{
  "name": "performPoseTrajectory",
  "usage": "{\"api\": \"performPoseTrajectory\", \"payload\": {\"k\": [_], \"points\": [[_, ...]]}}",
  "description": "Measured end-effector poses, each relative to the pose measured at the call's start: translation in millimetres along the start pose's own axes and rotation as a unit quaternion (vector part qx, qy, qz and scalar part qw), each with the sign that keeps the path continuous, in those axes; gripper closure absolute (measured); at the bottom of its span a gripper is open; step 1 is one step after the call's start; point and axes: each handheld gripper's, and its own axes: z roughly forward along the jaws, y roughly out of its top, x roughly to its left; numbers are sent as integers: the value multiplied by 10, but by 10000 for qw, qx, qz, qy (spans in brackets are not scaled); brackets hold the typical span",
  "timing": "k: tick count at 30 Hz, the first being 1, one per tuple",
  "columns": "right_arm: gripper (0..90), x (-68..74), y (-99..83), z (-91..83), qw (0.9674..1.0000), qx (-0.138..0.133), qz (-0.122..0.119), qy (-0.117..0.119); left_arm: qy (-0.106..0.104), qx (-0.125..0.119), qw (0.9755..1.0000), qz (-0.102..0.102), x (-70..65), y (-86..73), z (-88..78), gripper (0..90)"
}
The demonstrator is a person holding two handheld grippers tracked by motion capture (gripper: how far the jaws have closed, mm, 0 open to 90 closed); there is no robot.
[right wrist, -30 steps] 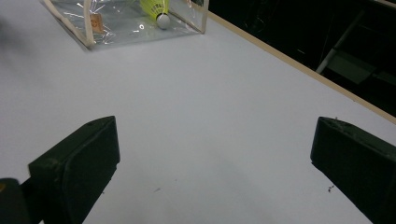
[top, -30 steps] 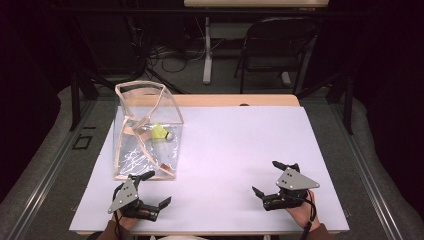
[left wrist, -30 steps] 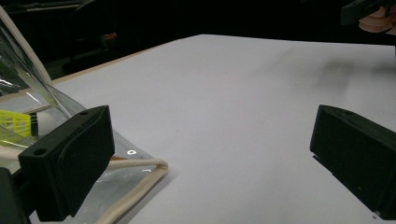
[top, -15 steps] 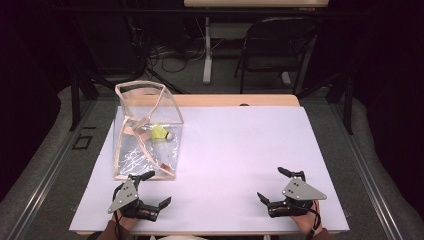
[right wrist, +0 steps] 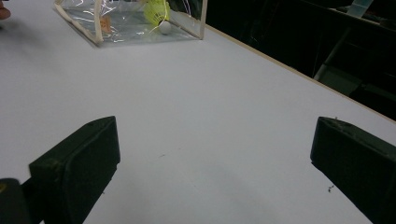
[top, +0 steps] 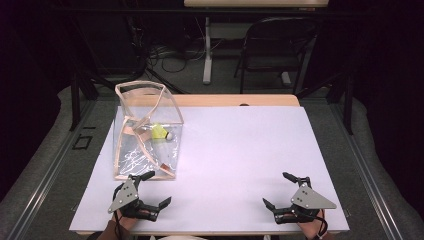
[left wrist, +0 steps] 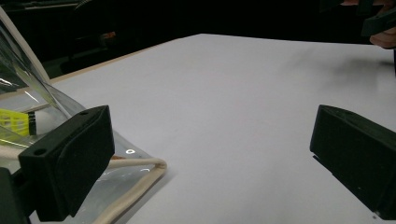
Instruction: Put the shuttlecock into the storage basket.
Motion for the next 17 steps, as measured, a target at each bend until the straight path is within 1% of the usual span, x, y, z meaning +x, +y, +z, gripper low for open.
{"api": "performPoseTrajectory", "payload": {"k": [3, 5, 6, 10, 13, 15, 17], "points": [[3, 1, -41, -4, 10000, 14, 50, -34, -3, -8, 10000, -3, 3, 0, -1, 0], [1, 12, -55, -1, 10000, 31, 41, -34, -6, -11, 10000, -9, 4, 0, 0, 0], [0, 17, -58, 2, 10000, 43, 9, -47, -3, -4, 10000, -4, 6, 0, 3, 0], [0, 22, -60, 4, 10000, -2, 15, -96, -13, -2, 10000, -2, 5, 1, 4, 0], [0, 22, -57, 4, 10000, -38, 7, -91, -5, 13, 10000, 5, 7, 2, 3, 0], [0, 22, -57, 10, 9999, -25, 42, -112, 13, 17, 10000, -1, 6, 1, 8, 0], [0, 16, -59, 8, 9999, -16, 53, -112, -14, 11, 10000, -7, 11, 1, 16, 0]]}}
